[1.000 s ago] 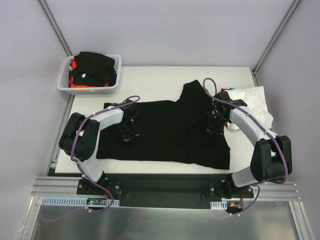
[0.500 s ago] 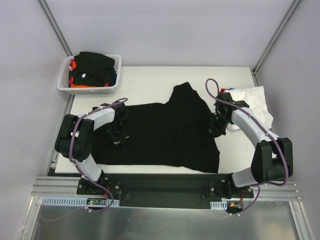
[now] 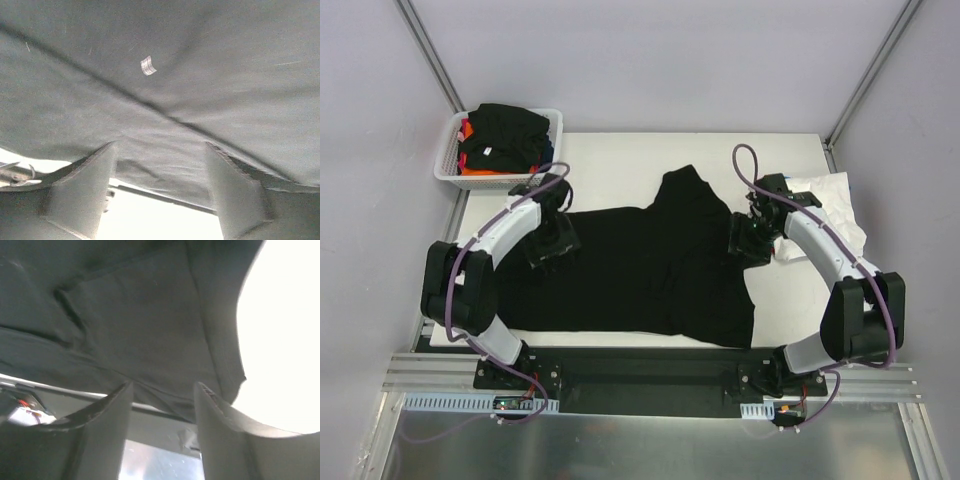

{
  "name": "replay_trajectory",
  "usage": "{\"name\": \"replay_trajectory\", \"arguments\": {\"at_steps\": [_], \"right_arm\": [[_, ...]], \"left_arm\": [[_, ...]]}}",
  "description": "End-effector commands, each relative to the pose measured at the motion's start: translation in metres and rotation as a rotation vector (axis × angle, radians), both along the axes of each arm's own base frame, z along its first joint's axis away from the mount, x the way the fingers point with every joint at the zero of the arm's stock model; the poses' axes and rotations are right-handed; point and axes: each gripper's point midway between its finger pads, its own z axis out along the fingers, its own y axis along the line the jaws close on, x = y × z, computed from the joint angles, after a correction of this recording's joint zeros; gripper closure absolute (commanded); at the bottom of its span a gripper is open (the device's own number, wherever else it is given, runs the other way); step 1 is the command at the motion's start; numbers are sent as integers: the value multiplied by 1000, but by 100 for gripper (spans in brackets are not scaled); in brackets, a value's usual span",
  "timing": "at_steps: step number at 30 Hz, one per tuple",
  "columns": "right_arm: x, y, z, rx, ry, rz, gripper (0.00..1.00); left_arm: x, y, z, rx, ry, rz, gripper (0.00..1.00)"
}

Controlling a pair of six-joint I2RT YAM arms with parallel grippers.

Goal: Fold and stack the t-shirts

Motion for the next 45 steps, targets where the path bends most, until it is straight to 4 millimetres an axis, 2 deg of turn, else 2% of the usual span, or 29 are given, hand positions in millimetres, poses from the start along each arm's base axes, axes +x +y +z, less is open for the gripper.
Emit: {"name": "replay_trajectory", "arguments": {"at_steps": [1,2,5,7,8,9,11,12,17,22,25,28,32,37,39,41,42,44,45], "right_arm": [[31,21,29,144,-75,23,40],[39,22,33,169,-90,13,38],[55,30,43,247,-113,7,30],[63,36,47,297,-120,20,28],[68,37,52,314,-132,24,28],[71,39,49,326,-118,29,28],[76,41,53,344,-131,46,29],[78,40,53,340,-133,46,29],[85,34,53,311,-146,56,38],[93,32,49,294,-132,54,42],[101,36,46,306,-119,47,43],[108,37,46,310,-118,45,43],[111,35,43,300,-111,48,44],[113,37,32,305,-84,45,44],[116,38,30,310,-76,41,44],[124,40,26,315,-67,31,44],[128,40,25,315,-68,20,44],[139,40,19,308,-63,8,45],[152,41,27,307,-93,-4,46]], "left_arm": [[40,0,51,35,-149,3,16],[51,-3,61,27,-182,7,13],[64,-1,68,35,-194,27,6],[68,2,64,33,-177,48,6],[70,12,61,32,-167,87,9],[72,16,59,26,-157,116,13],[77,32,56,0,-138,193,28],[79,39,56,3,-138,212,30],[107,77,69,71,-199,233,29],[126,123,66,114,-211,288,28],[142,135,59,130,-222,260,28],[156,146,63,143,-249,249,28],[163,179,68,156,-283,255,28],[180,188,66,109,-351,134,30],[186,194,62,23,-385,189,30],[193,191,64,-93,-429,264,31],[197,202,66,-118,-460,310,31],[206,203,73,-161,-494,364,31],[212,198,69,-193,-492,363,32]]}}
